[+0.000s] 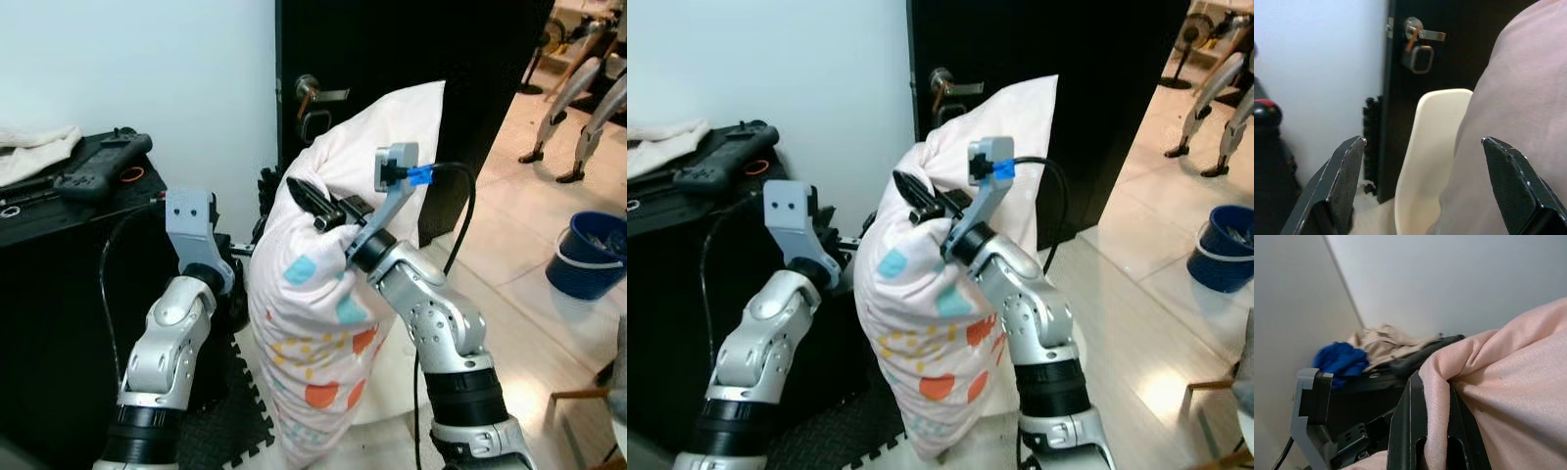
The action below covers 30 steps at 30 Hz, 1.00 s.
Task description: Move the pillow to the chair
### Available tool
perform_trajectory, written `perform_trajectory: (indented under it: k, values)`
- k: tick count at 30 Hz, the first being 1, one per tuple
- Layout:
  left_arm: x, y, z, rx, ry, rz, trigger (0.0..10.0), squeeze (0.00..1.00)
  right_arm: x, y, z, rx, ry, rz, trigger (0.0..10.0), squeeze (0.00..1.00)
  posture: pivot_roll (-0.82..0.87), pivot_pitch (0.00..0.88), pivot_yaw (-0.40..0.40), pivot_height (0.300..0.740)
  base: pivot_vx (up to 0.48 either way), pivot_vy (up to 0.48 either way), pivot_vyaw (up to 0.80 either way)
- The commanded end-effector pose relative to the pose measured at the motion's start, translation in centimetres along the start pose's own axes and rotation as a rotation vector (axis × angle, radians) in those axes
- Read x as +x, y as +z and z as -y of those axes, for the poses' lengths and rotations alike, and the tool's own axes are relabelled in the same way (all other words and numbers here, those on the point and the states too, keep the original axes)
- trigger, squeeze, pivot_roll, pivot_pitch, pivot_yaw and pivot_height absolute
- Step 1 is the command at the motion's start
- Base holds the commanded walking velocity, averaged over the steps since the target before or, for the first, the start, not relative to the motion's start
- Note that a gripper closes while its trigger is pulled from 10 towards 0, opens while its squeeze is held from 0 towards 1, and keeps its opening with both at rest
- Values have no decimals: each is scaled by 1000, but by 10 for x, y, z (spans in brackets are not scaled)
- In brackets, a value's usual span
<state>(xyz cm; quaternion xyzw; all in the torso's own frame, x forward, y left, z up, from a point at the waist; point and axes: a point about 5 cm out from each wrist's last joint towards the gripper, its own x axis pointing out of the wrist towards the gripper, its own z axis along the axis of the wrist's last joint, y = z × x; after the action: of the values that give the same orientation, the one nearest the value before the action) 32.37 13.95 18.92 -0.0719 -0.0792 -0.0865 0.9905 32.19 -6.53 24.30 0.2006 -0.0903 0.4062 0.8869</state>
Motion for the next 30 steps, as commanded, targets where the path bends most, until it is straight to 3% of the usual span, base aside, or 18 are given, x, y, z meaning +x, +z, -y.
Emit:
perform_trajectory:
  k: [1, 12, 23, 30]
  values:
    - [0, -3, 2, -4, 1, -11, 10000, 0, 2, 10, -5, -31, 29, 48, 10000, 0, -21, 0, -10, 740, 0, 0, 0]
    - [0, 8, -3, 24, -13, 36, 10000, 0, 1, 10, -4, -27, 21, 60, 10000, 0, -16, 0, -3, 740, 24, 0, 0]
    - [7, 34, -13, 55, 17, 115, 10000, 0, 1, 13, -1, -18, 8, 79, 10000, 0, -4, 0, -1, 740, 388, 0, 0]
    - [6, 35, -12, 56, 16, 121, 10000, 0, 2, 12, 1, -35, -1, 65, 10000, 0, -4, 0, -2, 740, 451, 0, 0]
